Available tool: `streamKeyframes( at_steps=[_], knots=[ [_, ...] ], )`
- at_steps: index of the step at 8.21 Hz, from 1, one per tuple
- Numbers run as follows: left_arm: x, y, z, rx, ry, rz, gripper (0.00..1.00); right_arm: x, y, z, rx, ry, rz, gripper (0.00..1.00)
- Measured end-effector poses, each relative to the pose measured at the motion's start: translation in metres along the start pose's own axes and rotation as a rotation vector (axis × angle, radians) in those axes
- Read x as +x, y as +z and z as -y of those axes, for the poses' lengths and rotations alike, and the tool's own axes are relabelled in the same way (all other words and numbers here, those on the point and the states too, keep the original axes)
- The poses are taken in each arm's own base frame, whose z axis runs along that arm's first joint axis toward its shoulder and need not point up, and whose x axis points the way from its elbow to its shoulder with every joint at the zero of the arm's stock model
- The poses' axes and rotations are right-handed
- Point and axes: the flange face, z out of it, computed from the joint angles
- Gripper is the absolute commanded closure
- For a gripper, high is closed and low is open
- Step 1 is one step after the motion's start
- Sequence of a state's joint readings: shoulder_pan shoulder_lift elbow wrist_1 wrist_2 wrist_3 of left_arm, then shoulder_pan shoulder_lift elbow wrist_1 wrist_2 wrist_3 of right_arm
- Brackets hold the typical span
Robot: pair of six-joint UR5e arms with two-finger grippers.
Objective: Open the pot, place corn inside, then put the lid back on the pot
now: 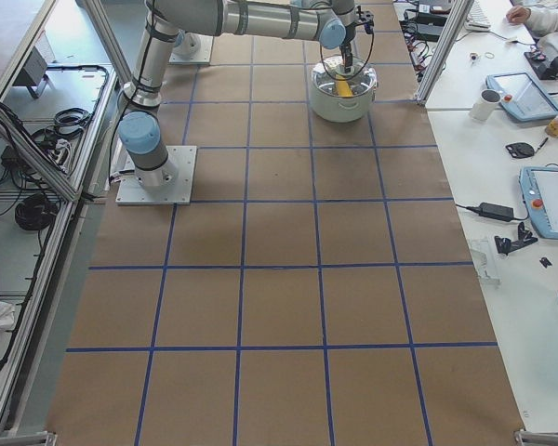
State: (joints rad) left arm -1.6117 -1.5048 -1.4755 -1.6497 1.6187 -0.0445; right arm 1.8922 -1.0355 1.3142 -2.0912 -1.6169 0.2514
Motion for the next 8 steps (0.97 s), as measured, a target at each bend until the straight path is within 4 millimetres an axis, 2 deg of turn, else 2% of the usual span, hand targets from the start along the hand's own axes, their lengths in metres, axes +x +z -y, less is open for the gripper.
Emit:
streamKeyframes(
  at_steps=[2, 3, 4, 7, 8],
  knots=[
    [0.000, 0.000, 0.000, 0.002, 0.000, 0.001, 0.00, 0.000, 0.001, 0.000, -0.001, -0.001, -0.001, 0.33],
    [0.000, 0.000, 0.000, 0.003, 0.000, 0.002, 0.00, 0.000, 0.001, 0.000, 0.000, -0.005, -0.001, 0.10],
    [0.000, 0.000, 0.000, 0.002, -0.001, 0.004, 0.00, 0.000, 0.001, 0.000, -0.001, -0.010, -0.002, 0.00],
    [0.000, -0.001, 0.000, 0.003, -0.001, 0.005, 0.00, 0.002, -0.002, 0.001, 0.004, -0.015, -0.001, 0.00],
    [0.000, -0.001, 0.000, 0.004, -0.001, 0.006, 0.00, 0.004, -0.009, 0.001, 0.012, -0.014, 0.001, 0.00]
  ],
)
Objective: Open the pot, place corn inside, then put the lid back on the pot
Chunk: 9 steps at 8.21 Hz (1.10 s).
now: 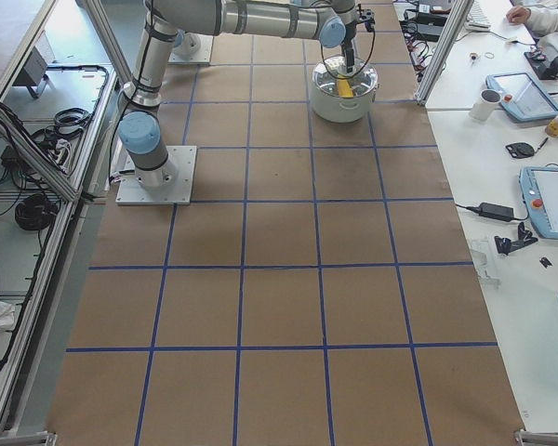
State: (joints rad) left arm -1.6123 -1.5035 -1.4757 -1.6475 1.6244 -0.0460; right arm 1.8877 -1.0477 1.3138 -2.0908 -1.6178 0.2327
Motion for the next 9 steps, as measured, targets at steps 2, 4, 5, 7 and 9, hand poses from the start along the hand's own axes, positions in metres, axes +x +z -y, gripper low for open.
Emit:
streamKeyframes(
  at_steps=[2, 4, 5, 7, 9],
  knots=[
    [0.000, 0.000, 0.000, 0.000, 0.000, 0.000, 0.00, 0.011, -0.039, -0.006, 0.009, 0.004, -0.001, 0.00],
    [0.000, 0.000, 0.000, 0.000, 0.001, 0.002, 0.00, 0.058, -0.106, -0.023, -0.035, 0.051, -0.002, 0.00],
    [0.000, 0.000, 0.000, 0.000, 0.001, 0.003, 0.00, 0.086, -0.144, -0.046, -0.054, 0.077, 0.007, 0.00],
    [0.000, 0.000, 0.000, -0.001, 0.001, 0.003, 0.00, 0.126, -0.202, -0.104, -0.074, 0.122, 0.003, 0.00],
    [0.000, 0.000, -0.001, -0.002, 0.001, 0.003, 0.00, 0.138, -0.225, -0.130, -0.082, 0.140, -0.006, 0.00]
  ],
)
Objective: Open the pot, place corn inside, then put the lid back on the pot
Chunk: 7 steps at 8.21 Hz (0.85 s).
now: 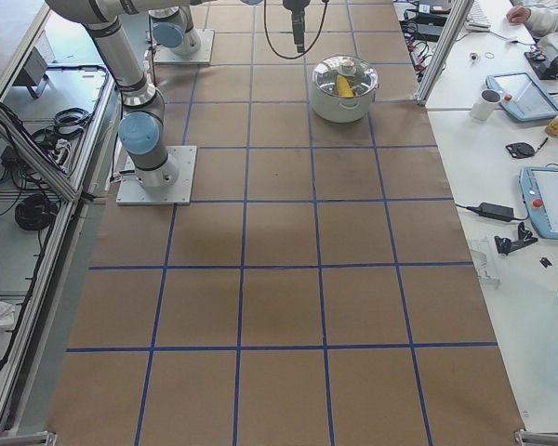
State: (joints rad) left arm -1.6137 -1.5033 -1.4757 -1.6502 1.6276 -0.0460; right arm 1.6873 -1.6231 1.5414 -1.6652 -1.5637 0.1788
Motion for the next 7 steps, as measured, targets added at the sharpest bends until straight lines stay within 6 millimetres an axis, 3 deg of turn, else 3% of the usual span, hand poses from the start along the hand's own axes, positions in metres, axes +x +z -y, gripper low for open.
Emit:
streamKeyframes(
  at_steps=[7],
  knots=[
    [0.000, 0.000, 0.000, 0.000, 0.000, 0.000, 0.00, 0.007, -0.010, -0.015, -0.022, 0.002, -0.026, 0.00]
  ],
)
